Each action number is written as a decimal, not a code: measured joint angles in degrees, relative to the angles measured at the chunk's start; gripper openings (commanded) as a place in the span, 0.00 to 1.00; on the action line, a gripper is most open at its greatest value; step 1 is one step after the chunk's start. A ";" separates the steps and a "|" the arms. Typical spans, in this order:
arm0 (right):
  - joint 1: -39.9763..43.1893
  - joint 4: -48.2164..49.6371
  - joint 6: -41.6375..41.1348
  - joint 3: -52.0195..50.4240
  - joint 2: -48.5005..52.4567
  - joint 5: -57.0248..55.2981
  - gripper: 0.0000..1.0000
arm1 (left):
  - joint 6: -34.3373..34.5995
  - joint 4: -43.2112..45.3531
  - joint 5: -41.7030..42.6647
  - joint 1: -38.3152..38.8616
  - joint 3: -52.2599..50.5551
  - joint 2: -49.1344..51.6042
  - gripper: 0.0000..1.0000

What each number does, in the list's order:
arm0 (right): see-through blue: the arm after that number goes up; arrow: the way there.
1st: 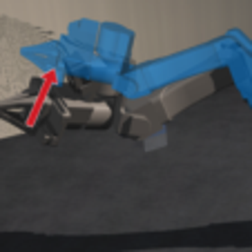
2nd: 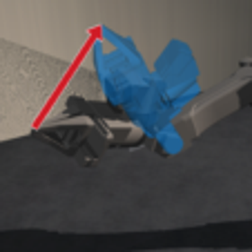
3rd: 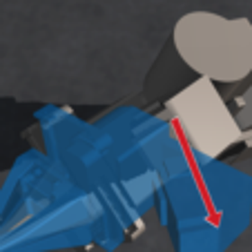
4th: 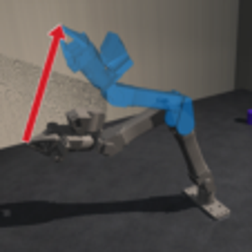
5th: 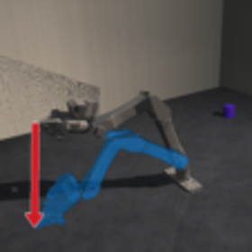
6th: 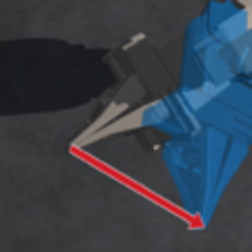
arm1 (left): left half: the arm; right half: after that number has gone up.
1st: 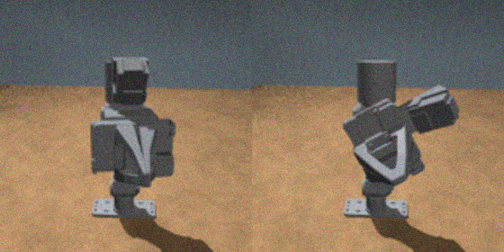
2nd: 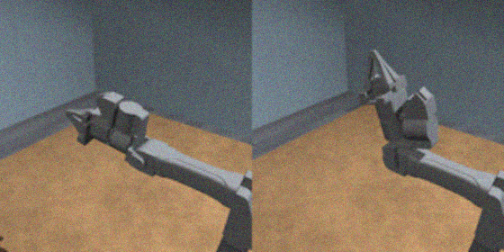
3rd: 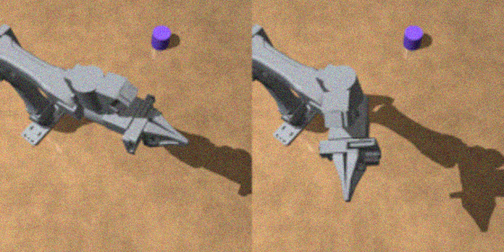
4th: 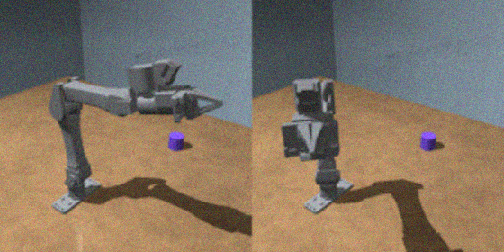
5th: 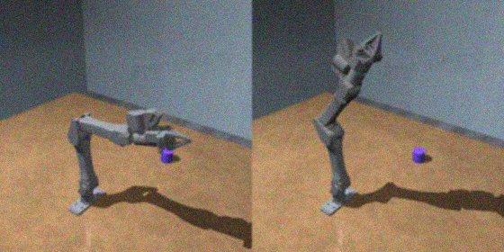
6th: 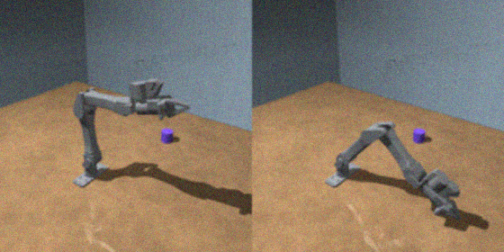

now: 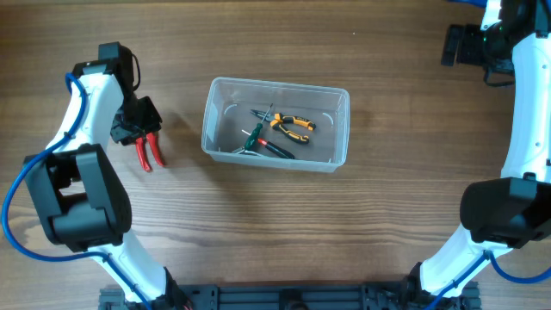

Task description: Pack container

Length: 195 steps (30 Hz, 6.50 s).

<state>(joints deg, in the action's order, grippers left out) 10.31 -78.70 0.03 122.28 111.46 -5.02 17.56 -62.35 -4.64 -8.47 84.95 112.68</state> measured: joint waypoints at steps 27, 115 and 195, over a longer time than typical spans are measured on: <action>0.00 0.00 0.00 0.00 0.00 0.00 1.00 | 2.95 13.92 3.45 0.00 -12.81 0.57 0.15; 0.00 0.00 0.00 0.00 0.00 0.00 1.00 | -44.50 15.17 11.08 30.67 8.02 -6.32 0.91; -4.44 64.30 -4.57 -80.83 -90.53 13.44 1.00 | -13.73 14.36 -1.79 11.19 9.20 -14.78 1.00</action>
<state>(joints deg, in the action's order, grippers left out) 5.87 -14.39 -4.54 41.45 20.93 8.43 3.84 -47.99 -6.44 2.72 94.15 97.91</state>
